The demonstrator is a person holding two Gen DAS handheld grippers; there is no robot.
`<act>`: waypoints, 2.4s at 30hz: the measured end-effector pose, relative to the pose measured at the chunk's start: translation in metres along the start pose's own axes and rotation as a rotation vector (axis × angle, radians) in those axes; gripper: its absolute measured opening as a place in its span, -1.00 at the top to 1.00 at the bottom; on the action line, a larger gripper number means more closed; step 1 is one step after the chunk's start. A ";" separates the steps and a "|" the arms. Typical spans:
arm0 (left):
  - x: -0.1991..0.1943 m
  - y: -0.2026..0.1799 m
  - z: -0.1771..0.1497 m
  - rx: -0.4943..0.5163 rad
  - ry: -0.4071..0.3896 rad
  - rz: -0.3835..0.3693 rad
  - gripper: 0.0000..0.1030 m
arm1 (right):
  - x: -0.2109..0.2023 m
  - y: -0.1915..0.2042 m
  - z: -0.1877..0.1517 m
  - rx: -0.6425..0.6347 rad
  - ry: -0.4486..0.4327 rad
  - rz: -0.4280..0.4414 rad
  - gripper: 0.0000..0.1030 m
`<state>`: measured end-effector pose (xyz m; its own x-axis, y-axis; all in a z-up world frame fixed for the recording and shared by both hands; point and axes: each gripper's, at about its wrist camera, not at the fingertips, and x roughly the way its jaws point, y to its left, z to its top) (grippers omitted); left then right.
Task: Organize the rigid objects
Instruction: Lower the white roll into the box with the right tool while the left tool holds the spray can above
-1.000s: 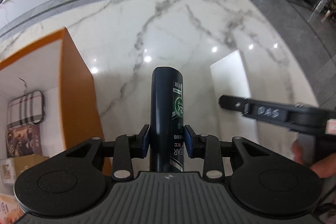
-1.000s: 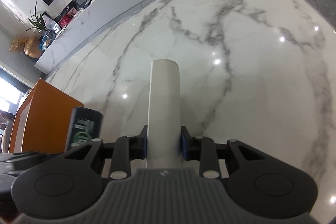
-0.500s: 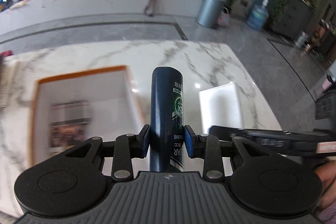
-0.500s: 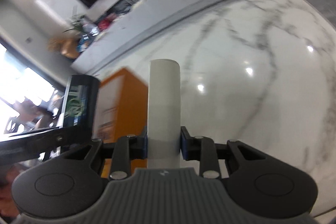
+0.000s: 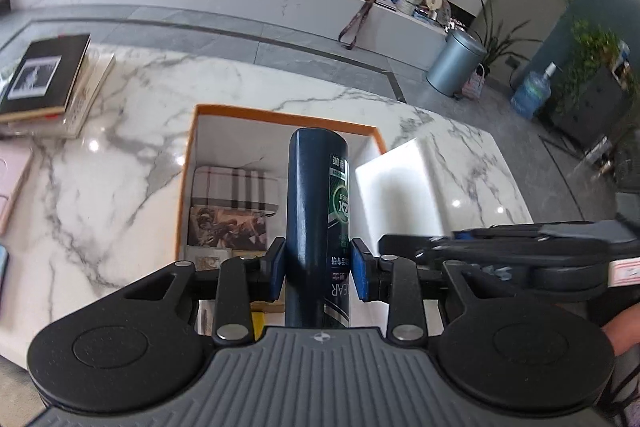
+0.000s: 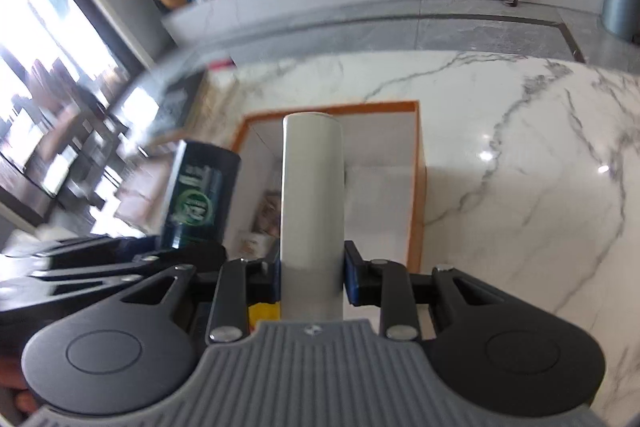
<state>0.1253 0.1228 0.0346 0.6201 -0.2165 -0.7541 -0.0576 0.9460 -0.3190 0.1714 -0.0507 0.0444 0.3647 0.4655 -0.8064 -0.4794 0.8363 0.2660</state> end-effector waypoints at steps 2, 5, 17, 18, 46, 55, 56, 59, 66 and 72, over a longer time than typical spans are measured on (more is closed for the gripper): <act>0.008 0.012 0.002 -0.016 0.003 -0.016 0.27 | 0.022 0.009 0.006 -0.026 0.041 -0.046 0.43; 0.017 0.028 0.001 -0.024 0.010 -0.034 0.27 | 0.054 0.009 0.013 -0.060 0.092 -0.091 0.43; 0.062 0.061 0.021 -0.056 0.035 -0.049 0.27 | 0.151 0.011 0.037 -0.149 0.209 -0.355 0.43; 0.064 0.063 0.022 -0.053 0.033 -0.050 0.27 | 0.159 0.014 0.036 -0.178 0.220 -0.397 0.43; 0.080 0.066 0.023 -0.058 0.048 -0.048 0.27 | 0.140 -0.009 0.037 -0.310 0.314 -0.147 0.36; 0.080 0.063 0.025 -0.053 0.045 -0.048 0.27 | 0.150 0.003 0.031 -0.353 0.352 -0.134 0.30; 0.081 0.063 0.025 -0.054 0.044 -0.048 0.27 | 0.151 0.003 0.031 -0.355 0.352 -0.132 0.26; 0.082 0.063 0.026 -0.057 0.044 -0.042 0.27 | 0.152 0.004 0.030 -0.369 0.338 -0.119 0.25; 0.080 0.060 0.031 -0.036 0.026 -0.005 0.27 | 0.163 0.012 0.030 -0.422 0.259 -0.176 -0.19; 0.080 0.067 0.033 -0.062 0.026 -0.013 0.27 | 0.171 -0.003 0.042 -0.266 0.287 -0.200 -0.16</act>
<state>0.1970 0.1766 -0.0275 0.6006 -0.2354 -0.7642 -0.0988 0.9265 -0.3630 0.2690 0.0385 -0.0724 0.2523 0.1711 -0.9524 -0.6247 0.7805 -0.0252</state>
